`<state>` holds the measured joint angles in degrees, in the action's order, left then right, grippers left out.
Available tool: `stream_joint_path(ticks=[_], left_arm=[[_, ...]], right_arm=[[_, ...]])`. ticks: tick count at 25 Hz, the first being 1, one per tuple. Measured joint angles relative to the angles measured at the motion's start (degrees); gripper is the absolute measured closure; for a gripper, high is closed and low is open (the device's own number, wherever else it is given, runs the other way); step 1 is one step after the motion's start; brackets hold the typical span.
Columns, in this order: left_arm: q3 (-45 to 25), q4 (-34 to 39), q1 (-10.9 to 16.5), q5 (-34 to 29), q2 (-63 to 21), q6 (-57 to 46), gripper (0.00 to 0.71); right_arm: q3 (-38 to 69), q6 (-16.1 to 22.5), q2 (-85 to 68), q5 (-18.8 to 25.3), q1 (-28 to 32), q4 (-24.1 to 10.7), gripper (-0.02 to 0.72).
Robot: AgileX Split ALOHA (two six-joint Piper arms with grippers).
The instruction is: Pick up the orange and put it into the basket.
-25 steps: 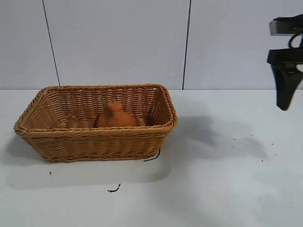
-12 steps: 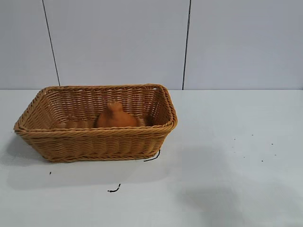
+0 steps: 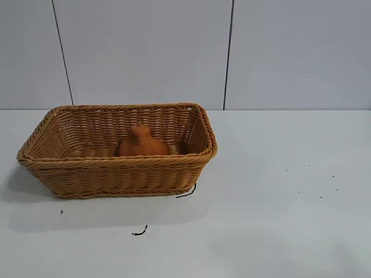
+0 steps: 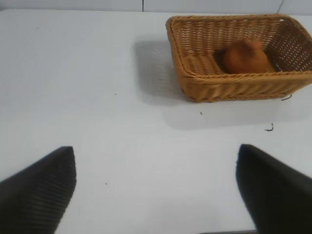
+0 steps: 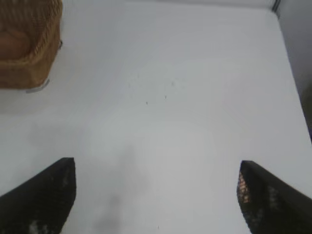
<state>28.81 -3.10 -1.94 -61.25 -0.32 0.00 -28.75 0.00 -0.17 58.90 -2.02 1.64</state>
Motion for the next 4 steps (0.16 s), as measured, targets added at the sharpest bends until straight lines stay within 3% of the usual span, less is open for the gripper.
stream_joint_path(ticks=[4], left_arm=[[0.0,0.0,0.0,0.0,0.0,0.0,0.071]], right_arm=[[0.0,0.0,0.0,0.0,0.0,0.0,0.060]])
